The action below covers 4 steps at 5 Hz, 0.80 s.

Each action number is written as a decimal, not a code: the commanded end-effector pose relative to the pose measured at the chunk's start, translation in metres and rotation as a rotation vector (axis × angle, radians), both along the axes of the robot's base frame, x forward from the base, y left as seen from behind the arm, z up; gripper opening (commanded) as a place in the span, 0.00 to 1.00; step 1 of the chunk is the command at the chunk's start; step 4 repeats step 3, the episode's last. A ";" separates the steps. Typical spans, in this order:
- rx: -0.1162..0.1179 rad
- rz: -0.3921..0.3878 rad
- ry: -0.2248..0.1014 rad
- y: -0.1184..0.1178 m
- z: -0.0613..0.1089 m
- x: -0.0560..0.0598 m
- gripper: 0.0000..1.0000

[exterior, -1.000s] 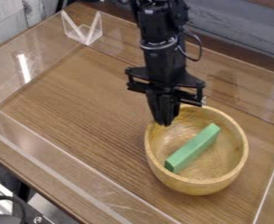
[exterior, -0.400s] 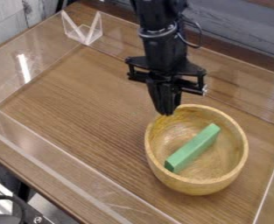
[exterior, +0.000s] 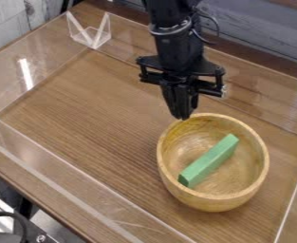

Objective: Put the green block in the brown bowl

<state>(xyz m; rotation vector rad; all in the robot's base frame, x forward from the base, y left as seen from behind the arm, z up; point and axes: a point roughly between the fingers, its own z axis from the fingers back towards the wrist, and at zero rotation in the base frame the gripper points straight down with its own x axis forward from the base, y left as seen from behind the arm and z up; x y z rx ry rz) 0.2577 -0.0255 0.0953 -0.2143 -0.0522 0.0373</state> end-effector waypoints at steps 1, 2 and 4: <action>0.000 0.005 -0.085 0.004 0.015 0.006 0.00; -0.001 0.004 -0.094 0.004 0.012 0.006 1.00; -0.003 0.003 -0.101 0.004 0.008 0.006 1.00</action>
